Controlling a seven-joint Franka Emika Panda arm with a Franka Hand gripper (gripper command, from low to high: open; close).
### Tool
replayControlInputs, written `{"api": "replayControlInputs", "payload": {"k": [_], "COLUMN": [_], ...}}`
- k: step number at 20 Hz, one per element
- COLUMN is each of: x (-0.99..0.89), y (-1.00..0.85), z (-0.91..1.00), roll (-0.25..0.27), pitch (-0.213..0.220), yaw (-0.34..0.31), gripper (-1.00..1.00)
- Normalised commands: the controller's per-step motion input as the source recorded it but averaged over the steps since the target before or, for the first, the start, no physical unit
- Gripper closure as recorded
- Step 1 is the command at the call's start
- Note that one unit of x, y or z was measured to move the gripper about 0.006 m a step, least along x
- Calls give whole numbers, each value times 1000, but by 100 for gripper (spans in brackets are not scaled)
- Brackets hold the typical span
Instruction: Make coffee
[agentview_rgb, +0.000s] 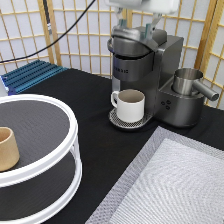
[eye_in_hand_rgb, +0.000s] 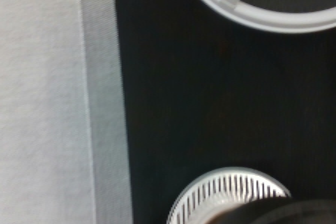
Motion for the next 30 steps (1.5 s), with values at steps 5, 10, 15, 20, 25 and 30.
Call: {"api": "replayControlInputs", "payload": {"k": [5, 10, 15, 20, 25, 30], "x": [-7, -10, -86, -93, -346, -483], "y": [-334, -715, -486, 33, -69, -406], "z": [797, 311, -105, -579, -729, -992], "roll": [36, 44, 18, -2, 0, 0], "pitch": [7, 0, 0, 5, 20, 0], "yaw": [-4, -26, -14, 0, 0, 13], "gripper": [-100, -100, -100, -100, -100, -100]}}
